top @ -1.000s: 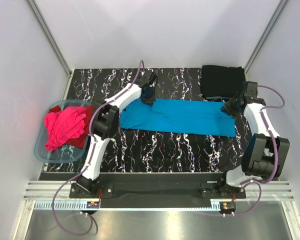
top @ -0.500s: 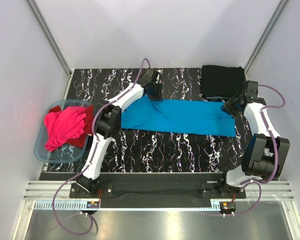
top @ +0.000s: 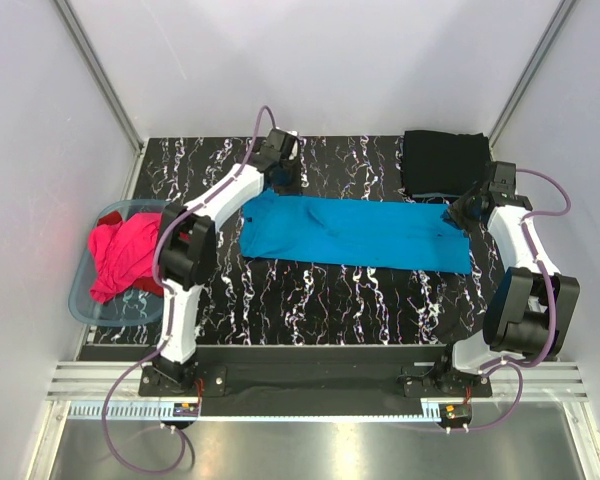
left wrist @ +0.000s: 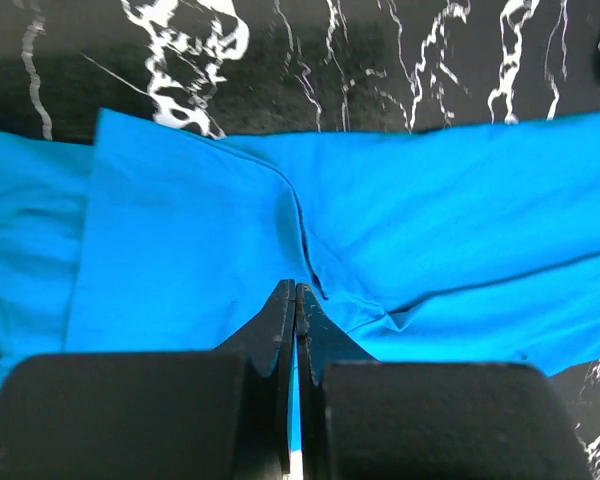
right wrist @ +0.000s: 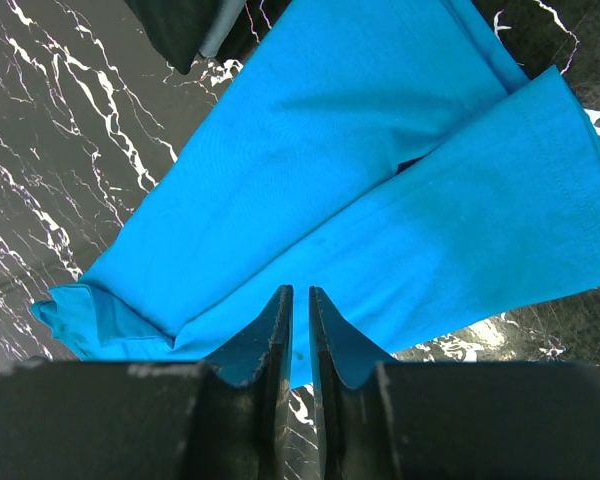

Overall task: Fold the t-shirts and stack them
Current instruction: Fold the tshirt

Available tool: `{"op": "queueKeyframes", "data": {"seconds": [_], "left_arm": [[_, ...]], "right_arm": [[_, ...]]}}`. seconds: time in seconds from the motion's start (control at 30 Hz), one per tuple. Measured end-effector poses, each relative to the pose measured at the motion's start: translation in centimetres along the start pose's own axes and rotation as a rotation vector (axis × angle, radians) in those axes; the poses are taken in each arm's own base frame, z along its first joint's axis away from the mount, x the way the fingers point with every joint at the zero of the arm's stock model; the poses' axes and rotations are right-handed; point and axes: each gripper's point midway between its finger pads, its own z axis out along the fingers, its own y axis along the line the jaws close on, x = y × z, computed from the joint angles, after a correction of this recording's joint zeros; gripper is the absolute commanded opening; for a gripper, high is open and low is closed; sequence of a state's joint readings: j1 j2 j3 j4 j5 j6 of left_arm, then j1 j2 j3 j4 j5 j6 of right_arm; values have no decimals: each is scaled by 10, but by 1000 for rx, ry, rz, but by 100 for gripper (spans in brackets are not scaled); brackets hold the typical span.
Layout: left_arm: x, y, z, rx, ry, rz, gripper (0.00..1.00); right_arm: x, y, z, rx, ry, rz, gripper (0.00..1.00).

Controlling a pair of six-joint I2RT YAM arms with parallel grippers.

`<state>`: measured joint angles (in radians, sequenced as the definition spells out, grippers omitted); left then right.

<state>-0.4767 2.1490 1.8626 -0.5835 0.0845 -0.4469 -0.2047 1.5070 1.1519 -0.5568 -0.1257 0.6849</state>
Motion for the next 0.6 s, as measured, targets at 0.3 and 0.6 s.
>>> {"op": "queueKeyframes", "data": {"seconds": [0.3, 0.6], "left_arm": [[24, 15, 27, -50, 78, -54, 0], [44, 7, 65, -9, 173, -76, 0]], "right_arm": [[0, 0, 0, 0, 0, 0, 19], [-1, 1, -1, -3, -3, -1, 19]]}}
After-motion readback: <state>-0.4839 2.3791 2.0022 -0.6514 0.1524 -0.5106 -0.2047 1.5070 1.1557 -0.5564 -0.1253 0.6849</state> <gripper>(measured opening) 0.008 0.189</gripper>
